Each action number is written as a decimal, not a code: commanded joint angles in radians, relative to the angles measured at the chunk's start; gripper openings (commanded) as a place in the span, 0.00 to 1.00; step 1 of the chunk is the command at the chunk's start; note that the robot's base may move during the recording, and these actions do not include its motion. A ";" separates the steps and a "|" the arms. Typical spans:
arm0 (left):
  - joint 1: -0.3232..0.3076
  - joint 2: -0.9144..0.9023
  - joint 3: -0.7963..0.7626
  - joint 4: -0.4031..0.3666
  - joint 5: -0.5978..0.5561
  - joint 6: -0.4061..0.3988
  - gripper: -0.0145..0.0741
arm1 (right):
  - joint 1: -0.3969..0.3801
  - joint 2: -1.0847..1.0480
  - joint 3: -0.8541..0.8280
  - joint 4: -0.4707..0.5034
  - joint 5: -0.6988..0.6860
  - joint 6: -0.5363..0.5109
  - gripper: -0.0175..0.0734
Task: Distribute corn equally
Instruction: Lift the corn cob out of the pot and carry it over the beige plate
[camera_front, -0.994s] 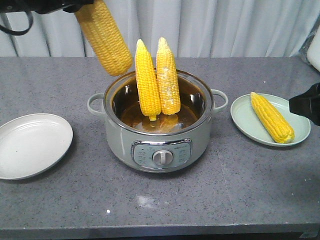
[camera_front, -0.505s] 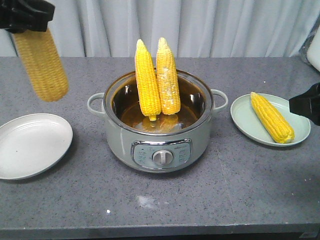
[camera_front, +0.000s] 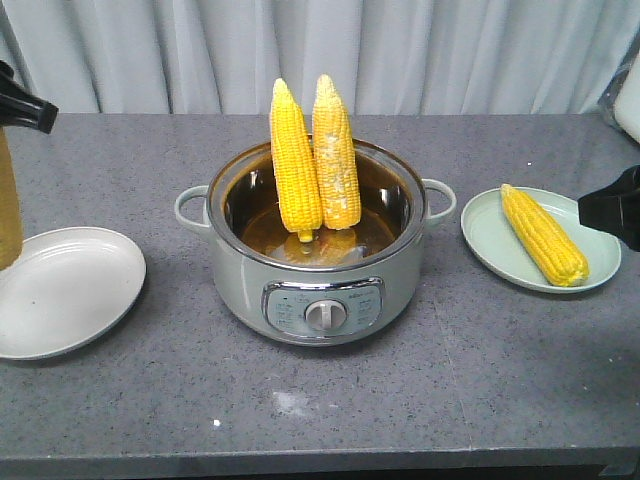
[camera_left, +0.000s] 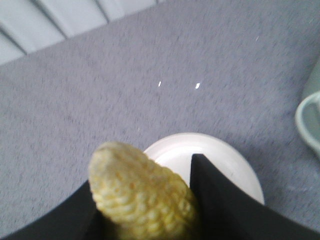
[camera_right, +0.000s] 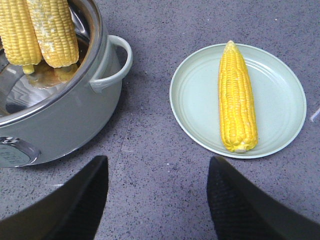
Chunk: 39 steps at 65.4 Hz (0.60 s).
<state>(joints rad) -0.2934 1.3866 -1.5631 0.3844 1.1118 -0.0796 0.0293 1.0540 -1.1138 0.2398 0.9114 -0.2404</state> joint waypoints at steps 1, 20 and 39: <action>-0.004 0.005 -0.033 0.055 -0.003 -0.011 0.41 | -0.001 -0.016 -0.024 0.012 -0.049 -0.010 0.65; -0.004 0.102 -0.033 0.081 0.034 -0.011 0.42 | -0.001 -0.016 -0.024 0.012 -0.049 -0.010 0.65; 0.103 0.191 -0.033 -0.013 0.044 0.080 0.44 | -0.001 -0.016 -0.024 0.012 -0.049 -0.010 0.65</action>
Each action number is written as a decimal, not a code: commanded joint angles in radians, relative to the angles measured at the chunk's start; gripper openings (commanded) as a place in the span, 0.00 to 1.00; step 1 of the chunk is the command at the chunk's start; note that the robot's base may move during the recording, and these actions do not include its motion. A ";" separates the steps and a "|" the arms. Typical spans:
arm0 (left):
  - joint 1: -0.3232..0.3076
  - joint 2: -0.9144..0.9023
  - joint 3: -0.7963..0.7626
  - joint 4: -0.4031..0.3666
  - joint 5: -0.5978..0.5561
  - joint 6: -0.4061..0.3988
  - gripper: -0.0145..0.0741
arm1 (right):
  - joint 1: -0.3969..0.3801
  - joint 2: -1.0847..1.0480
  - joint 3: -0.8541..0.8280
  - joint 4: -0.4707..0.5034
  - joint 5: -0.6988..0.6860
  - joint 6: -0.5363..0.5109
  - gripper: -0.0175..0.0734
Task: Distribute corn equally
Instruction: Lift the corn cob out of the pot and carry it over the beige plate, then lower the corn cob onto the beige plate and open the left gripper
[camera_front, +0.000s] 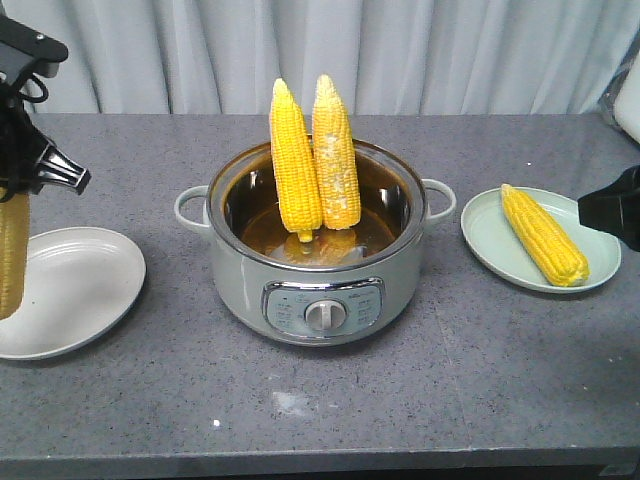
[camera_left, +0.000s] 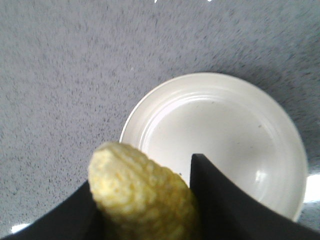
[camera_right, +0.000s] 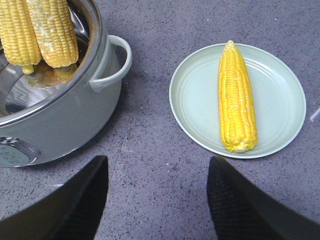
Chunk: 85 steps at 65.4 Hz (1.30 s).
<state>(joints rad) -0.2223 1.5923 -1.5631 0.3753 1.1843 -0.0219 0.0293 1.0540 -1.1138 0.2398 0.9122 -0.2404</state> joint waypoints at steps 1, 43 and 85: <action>0.038 -0.012 -0.033 -0.006 -0.031 0.022 0.44 | -0.001 -0.016 -0.024 0.012 -0.049 -0.010 0.65; 0.075 0.163 -0.033 -0.079 -0.138 0.067 0.49 | -0.001 -0.016 -0.024 0.012 -0.050 -0.010 0.65; 0.073 0.103 -0.033 -0.166 -0.207 0.070 0.77 | -0.001 -0.016 -0.024 0.012 -0.050 -0.010 0.65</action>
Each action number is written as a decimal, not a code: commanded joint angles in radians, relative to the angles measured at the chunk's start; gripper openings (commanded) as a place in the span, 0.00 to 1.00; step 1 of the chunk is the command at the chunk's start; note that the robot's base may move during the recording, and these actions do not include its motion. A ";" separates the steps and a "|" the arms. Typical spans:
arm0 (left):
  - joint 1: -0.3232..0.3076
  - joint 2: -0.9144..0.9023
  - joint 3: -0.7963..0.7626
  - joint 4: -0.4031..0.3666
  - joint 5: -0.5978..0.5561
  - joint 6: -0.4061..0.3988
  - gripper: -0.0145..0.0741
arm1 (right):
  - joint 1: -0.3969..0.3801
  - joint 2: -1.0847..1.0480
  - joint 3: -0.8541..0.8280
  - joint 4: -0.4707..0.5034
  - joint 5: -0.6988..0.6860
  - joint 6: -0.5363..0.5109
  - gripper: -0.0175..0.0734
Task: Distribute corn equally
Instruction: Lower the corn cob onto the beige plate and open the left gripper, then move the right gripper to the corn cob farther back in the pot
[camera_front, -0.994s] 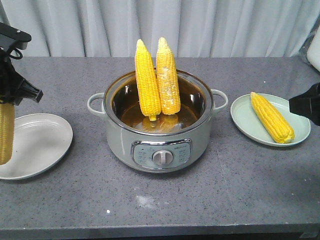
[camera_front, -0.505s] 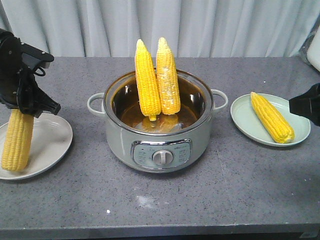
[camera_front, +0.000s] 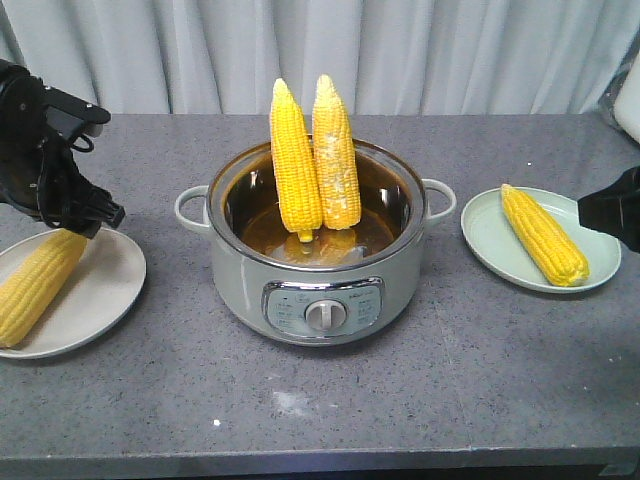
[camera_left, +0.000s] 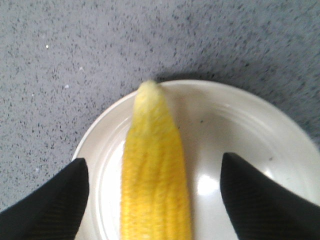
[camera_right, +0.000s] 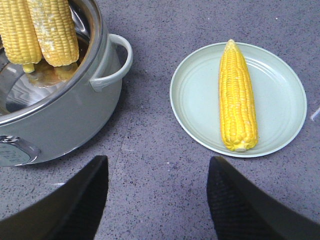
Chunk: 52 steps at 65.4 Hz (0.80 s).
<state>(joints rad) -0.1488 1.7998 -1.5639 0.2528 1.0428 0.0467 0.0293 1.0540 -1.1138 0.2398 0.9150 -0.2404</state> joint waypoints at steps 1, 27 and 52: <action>-0.001 -0.114 -0.032 -0.063 -0.072 0.002 0.77 | -0.001 -0.016 -0.024 0.012 -0.053 -0.010 0.65; -0.002 -0.487 0.141 -0.435 -0.247 0.229 0.77 | -0.001 -0.016 -0.024 0.012 -0.053 -0.010 0.65; -0.002 -0.816 0.430 -0.514 -0.313 0.292 0.77 | -0.001 -0.016 -0.024 0.012 -0.053 -0.010 0.65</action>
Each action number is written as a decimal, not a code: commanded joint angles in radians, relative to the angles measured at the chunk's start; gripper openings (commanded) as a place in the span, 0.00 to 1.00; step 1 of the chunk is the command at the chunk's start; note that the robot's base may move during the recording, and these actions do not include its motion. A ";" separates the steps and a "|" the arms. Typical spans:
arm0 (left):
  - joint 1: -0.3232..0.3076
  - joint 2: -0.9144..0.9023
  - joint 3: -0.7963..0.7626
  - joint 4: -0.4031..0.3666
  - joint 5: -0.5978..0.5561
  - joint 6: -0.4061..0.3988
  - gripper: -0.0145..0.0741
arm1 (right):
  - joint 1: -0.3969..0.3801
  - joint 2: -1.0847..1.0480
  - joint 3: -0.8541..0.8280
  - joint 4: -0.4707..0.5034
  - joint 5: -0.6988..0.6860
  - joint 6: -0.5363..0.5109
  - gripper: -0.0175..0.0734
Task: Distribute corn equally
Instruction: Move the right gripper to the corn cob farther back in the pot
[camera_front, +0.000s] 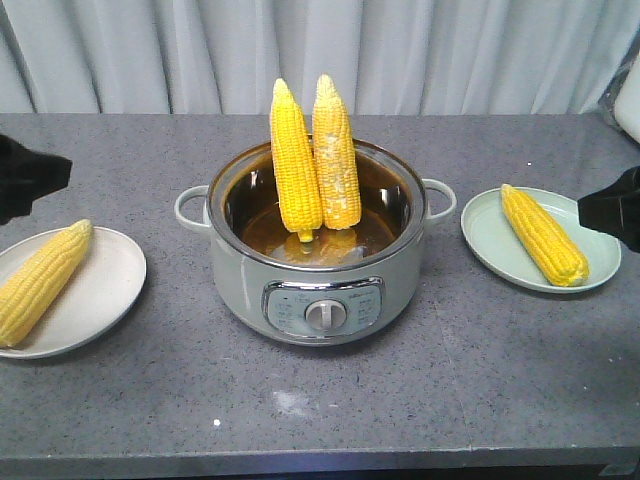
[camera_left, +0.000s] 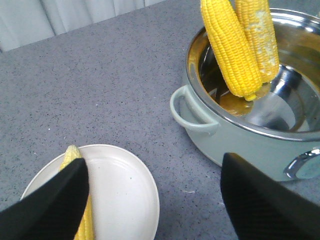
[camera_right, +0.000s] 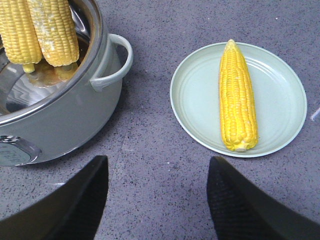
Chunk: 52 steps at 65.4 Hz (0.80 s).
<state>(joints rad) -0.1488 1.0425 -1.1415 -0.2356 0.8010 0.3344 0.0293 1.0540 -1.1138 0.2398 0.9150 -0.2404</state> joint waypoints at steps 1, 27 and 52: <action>-0.002 -0.068 0.014 -0.026 -0.071 0.004 0.77 | -0.001 -0.016 -0.024 0.012 -0.053 -0.010 0.65; -0.001 -0.105 0.026 -0.024 -0.060 0.003 0.77 | -0.001 -0.016 -0.024 0.023 -0.069 -0.011 0.65; -0.001 -0.105 0.026 -0.024 -0.060 0.003 0.77 | -0.001 0.102 -0.078 0.351 -0.157 -0.321 0.81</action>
<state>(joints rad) -0.1488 0.9449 -1.0920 -0.2359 0.8013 0.3386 0.0293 1.1279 -1.1318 0.4763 0.8250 -0.4657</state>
